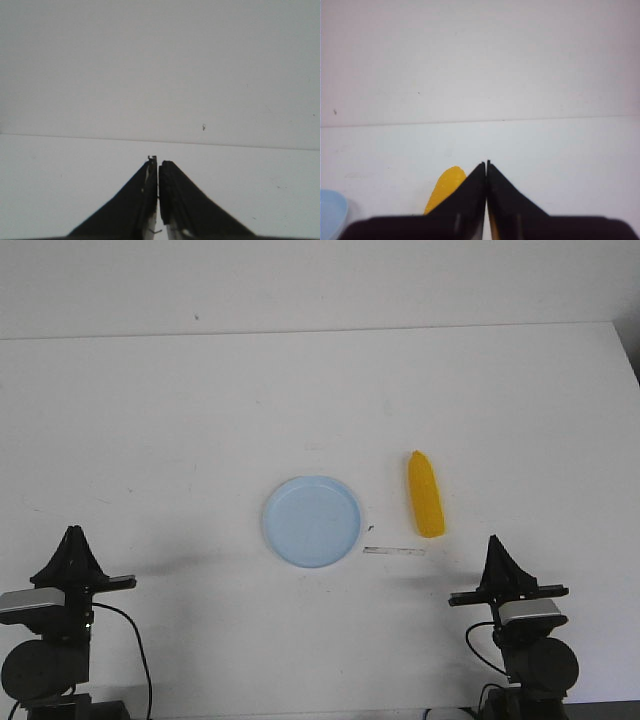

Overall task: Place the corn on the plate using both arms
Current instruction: 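Reach the right gripper forward over the yellow corn, then grasp the yellow corn with the right gripper and lift it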

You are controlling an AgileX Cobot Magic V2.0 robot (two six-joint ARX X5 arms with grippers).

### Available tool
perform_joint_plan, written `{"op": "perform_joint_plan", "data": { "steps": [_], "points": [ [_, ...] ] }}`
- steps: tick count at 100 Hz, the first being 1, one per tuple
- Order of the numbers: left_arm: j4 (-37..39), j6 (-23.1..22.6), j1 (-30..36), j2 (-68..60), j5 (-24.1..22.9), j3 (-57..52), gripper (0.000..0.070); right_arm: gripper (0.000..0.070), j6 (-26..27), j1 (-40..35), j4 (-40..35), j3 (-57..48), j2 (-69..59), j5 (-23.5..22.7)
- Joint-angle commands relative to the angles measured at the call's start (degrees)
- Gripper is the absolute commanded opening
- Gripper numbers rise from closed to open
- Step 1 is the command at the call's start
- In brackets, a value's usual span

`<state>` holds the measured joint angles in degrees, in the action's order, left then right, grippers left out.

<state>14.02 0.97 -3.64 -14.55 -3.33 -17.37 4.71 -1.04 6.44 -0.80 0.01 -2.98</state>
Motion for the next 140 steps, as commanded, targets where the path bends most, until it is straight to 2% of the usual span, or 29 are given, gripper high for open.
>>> {"op": "perform_joint_plan", "data": {
  "steps": [1,15,29,37,48,57,78,89,121,140],
  "points": [
    [0.61,-0.28,-0.11,0.04,-0.31,-0.33,0.0002,0.0,-0.31,-0.02,0.44,0.07,-0.07,-0.02],
    [0.63,-0.28,-0.11,0.04,-0.31,-0.33,0.0003,0.0,-0.42,-0.02,2.16,0.07,-0.07,0.17],
    [0.61,-0.28,-0.11,0.04,-0.31,-0.33,0.0002,0.0,0.98,-0.02,5.09,-0.07,-0.09,7.32],
    [0.63,-0.28,-0.11,0.07,-0.31,-0.33,0.0003,0.0,3.58,-0.02,4.55,-1.88,-0.09,7.91],
    [0.61,-0.28,-0.11,0.04,-0.31,-0.33,0.0003,0.0,3.65,-0.44,-2.08,-7.98,-2.1,7.5],
    [0.63,-0.28,-0.11,0.07,-0.31,-0.33,0.0003,0.0,1.68,-0.55,-10.08,-14.64,-5.81,7.54],
    [0.63,-0.28,-0.11,0.07,-0.31,-0.33,0.0002,0.0,0.87,-0.59,-22.47,-28.44,-20.76,7.02],
    [0.63,-0.28,-0.11,0.04,-0.31,-0.33,0.0003,0.0,1.11,-0.68,-25.35,-33.92,-30.18,4.81],
    [0.63,-0.28,-0.11,0.07,-0.31,-0.33,0.0003,0.0,1.6,-4.87,-32.57,-48.94,-57.9,3.87],
    [0.61,-0.28,-0.11,0.07,-0.31,-0.33,0.0003,0.0,5.68,-8.28,-38.4,-58.62,-71.25,4.33]
  ]
}}
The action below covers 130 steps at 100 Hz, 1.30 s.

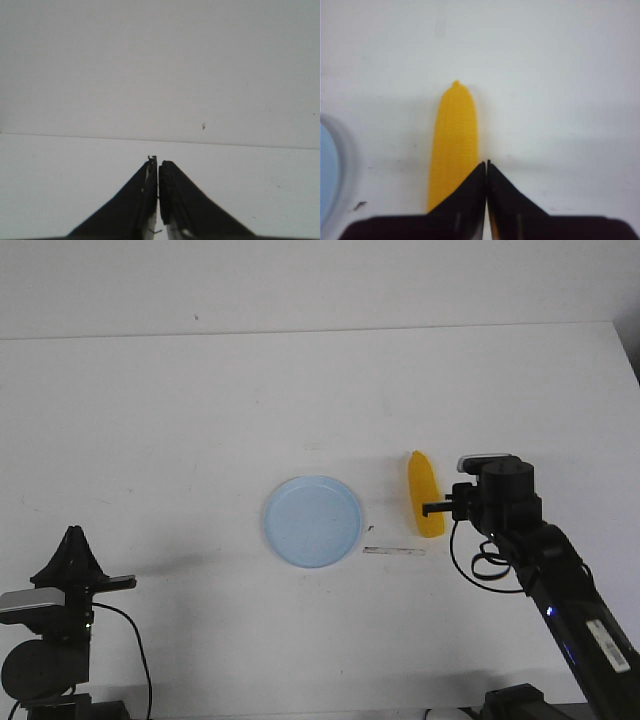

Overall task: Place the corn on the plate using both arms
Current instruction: 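Grasp the yellow corn with the right gripper and lift it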

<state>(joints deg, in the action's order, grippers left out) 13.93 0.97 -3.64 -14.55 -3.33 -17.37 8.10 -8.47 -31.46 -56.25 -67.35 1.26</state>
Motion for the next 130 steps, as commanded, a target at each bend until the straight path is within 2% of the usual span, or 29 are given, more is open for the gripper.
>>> {"op": "perform_joint_plan", "data": {
  "steps": [1,25,31,37,50,53,57,100,111,116,126,130],
  "points": [
    [0.7,-0.31,-0.11,0.07,-0.31,-0.33,0.0003,0.0,2.32,-1.01,-0.66,-3.63,-4.55,0.09],
    [0.72,-0.28,-0.11,0.07,-0.31,-0.33,0.0003,0.0,4.52,-3.76,-13.33,-17.9,-19.45,-1.49],
    [0.72,-0.28,-0.11,0.07,-0.33,-0.33,0.0002,0.003,5.33,-3.98,-16.7,-21.7,-22.91,-1.44],
    [0.72,-0.28,-0.11,0.07,-0.31,-0.33,0.0003,0.0152,5.77,-3.96,-19.5,-24.76,-25.86,-1.44],
    [0.72,-0.28,-0.11,0.07,-0.31,-0.33,0.0003,0.0555,5.77,-3.96,-21.49,-27.23,-30.12,-1.44],
    [0.72,-0.28,-0.11,0.07,-0.31,-0.33,0.0002,0.0608,5.75,-3.96,-21.59,-27.23,-30.75,-1.44],
    [0.7,-0.28,-0.11,0.07,-0.31,-0.33,0.0002,0.0639,5.75,-3.96,-21.97,-27.23,-31.52,-1.4],
    [0.72,-0.28,-0.11,0.07,-0.33,-0.33,0.0003,0.0635,5.33,-3.78,-21.81,-27.04,-38.34,-1.29],
    [0.72,-0.28,-0.11,0.07,-0.31,-0.33,0.0003,0.0608,5.33,-3.19,-21.62,-27.04,-39.6,-1.29],
    [0.72,-0.28,-0.11,0.07,-0.31,-0.33,0.0003,0.056,5.35,-3.08,-21.55,-26.97,-39.76,-1.29],
    [0.7,-0.28,-0.11,0.07,-0.31,-0.33,0.0002,0.0324,5.35,-3.04,-21.0,-26.97,-39.76,-1.29],
    [0.72,-0.28,-0.11,0.07,-0.31,-0.33,0.0003,0.0267,5.35,-3.04,-20.85,-26.97,-39.76,-1.29]
  ]
}}
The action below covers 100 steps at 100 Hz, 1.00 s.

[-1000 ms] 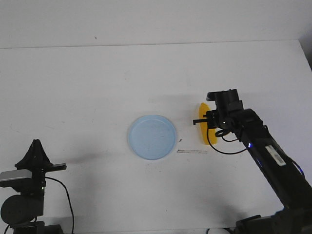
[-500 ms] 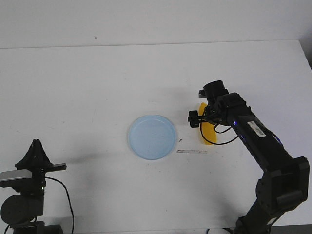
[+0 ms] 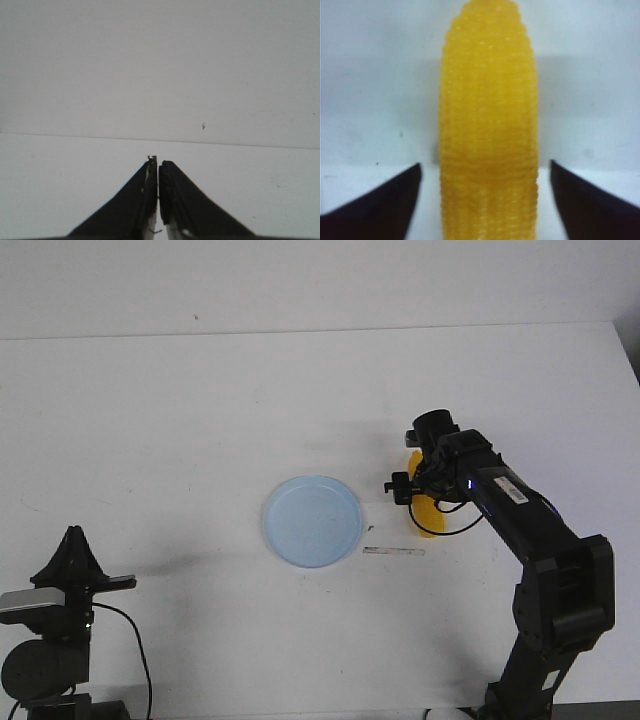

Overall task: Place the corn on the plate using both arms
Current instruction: 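Grasp the yellow corn with the right gripper and lift it, then carry the corn with the right gripper over the blue plate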

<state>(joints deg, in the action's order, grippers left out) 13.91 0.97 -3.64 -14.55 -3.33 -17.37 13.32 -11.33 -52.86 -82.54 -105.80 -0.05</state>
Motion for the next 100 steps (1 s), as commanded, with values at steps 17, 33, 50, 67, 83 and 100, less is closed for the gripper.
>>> {"op": "perform_joint_plan", "data": {
  "steps": [17,33,50,67,83,100],
  "points": [
    [0.72,-0.28,-0.11,0.07,-0.33,-0.33,0.0003,0.0264,0.2,0.09,0.48,-0.7,-1.29,-0.07],
    [0.74,-0.28,-0.11,0.07,-0.31,-0.33,0.0003,0.0264,0.33,-0.2,-1.53,-2.21,0.61,-1.09],
    [0.74,-0.28,-0.11,0.07,-0.33,-0.33,0.0002,0.0264,0.31,-3.45,-2.34,-5.99,2.69,-11.26],
    [0.72,-0.28,-0.11,0.07,-0.31,-0.33,0.0003,0.0264,0.39,-8.26,0.63,-6.78,2.54,-26.56],
    [0.74,-0.28,-0.11,0.07,-0.31,-0.33,0.0003,0.0266,2.89,-14.56,3.98,-6.78,0.48,-26.93],
    [0.72,-0.28,-0.11,0.04,-0.31,-0.33,0.0003,0.0326,5.42,-18.1,4.96,-6.78,-3.26,-26.93]
  ]
}}
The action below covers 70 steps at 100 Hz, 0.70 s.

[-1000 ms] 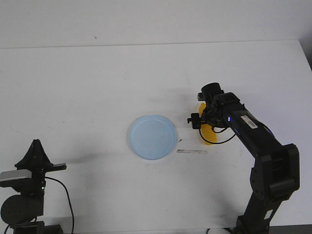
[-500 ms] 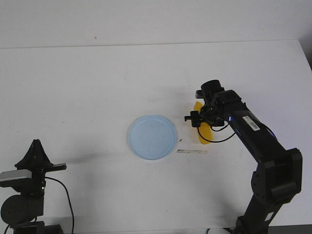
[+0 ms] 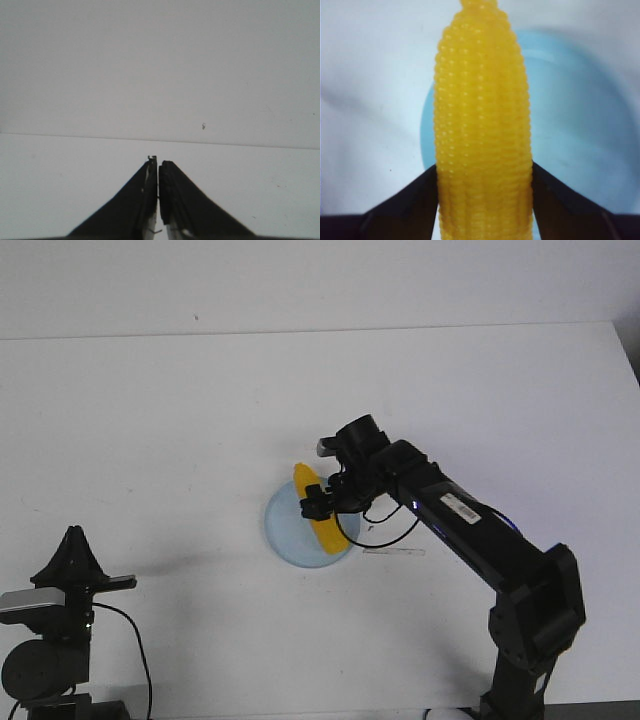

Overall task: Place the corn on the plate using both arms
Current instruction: 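Carry the corn with the right gripper over the blue plate, then lower the corn onto the plate and open the right gripper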

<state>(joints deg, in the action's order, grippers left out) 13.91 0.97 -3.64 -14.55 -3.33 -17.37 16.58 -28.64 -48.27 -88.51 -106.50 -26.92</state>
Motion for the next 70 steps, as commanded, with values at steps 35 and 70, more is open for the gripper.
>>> {"op": "perform_joint_plan", "data": {
  "steps": [35,70],
  "points": [
    [0.74,-0.28,-0.11,0.07,-0.33,-0.33,0.0002,0.044,1.6,-2.91,0.81,-0.81,-4.83,3.41],
    [0.72,-0.28,-0.11,0.07,-0.31,-0.33,0.0003,0.049,0.44,-2.75,3.54,-0.92,-3.21,3.39]
  ]
}}
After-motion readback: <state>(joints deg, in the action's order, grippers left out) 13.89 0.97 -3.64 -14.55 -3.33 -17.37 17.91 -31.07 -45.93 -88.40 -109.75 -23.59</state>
